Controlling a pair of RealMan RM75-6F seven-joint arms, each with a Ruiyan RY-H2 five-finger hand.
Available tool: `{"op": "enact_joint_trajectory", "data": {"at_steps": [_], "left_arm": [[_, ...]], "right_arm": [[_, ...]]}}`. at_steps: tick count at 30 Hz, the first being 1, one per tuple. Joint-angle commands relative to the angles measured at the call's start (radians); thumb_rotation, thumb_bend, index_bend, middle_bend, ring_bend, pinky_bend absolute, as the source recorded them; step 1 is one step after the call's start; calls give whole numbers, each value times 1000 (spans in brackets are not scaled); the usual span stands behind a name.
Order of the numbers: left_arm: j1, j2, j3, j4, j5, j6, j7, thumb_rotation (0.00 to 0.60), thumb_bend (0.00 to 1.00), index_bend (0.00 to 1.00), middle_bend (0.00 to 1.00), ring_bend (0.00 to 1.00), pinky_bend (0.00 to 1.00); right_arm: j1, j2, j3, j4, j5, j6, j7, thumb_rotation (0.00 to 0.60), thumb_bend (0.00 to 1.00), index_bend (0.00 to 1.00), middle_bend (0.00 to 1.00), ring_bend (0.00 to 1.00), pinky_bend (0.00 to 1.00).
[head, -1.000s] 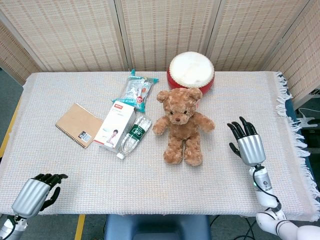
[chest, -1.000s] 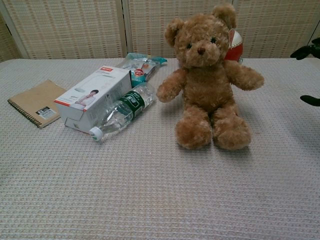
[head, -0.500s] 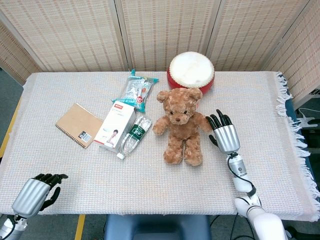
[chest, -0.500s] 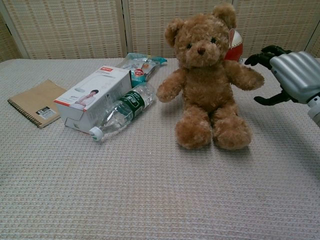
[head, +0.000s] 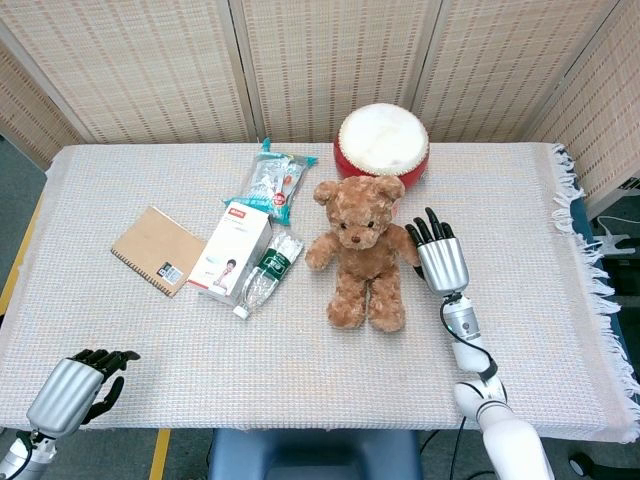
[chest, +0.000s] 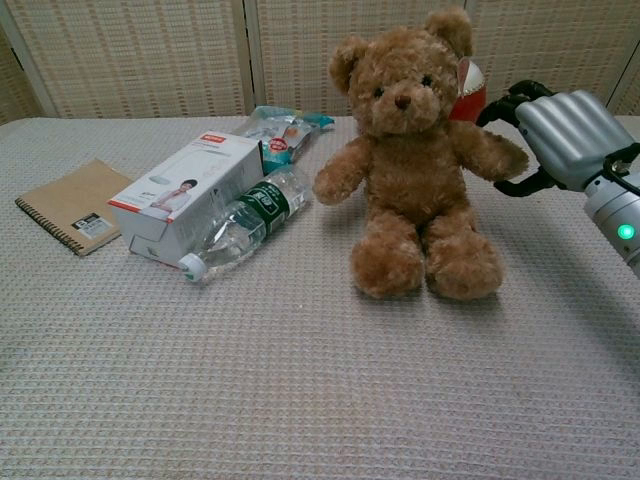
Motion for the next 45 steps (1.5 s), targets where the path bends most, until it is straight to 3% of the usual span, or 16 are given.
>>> {"op": "enact_joint_trajectory", "data": {"at_steps": [1, 15, 27, 35, 45], "left_arm": [[-1, 1, 1, 1, 2, 0, -4, 600, 554, 327, 467, 468, 546], [-2, 0, 5, 3, 10, 2, -4, 600, 554, 328, 467, 468, 546], [-1, -1, 7, 3, 13, 2, 0, 600, 554, 327, 467, 468, 546], [-2, -1, 8, 3, 15, 2, 1, 600, 554, 327, 466, 467, 546], [-1, -1, 9, 5, 14, 3, 0, 600, 553, 327, 467, 469, 545]], "right_arm": [[8, -2, 3, 7, 12, -18, -14, 600, 85, 303, 241, 105, 375], [22, -18, -16, 17, 25, -29, -41, 600, 85, 369, 251, 146, 463], [41, -9, -11, 26, 48, -9, -74, 600, 85, 546, 318, 286, 571], [41, -4, -17, 25, 51, -10, -93, 600, 86, 640, 341, 313, 595], [28, -6, -43, 27, 39, -42, -116, 600, 86, 664, 341, 313, 595]]}}
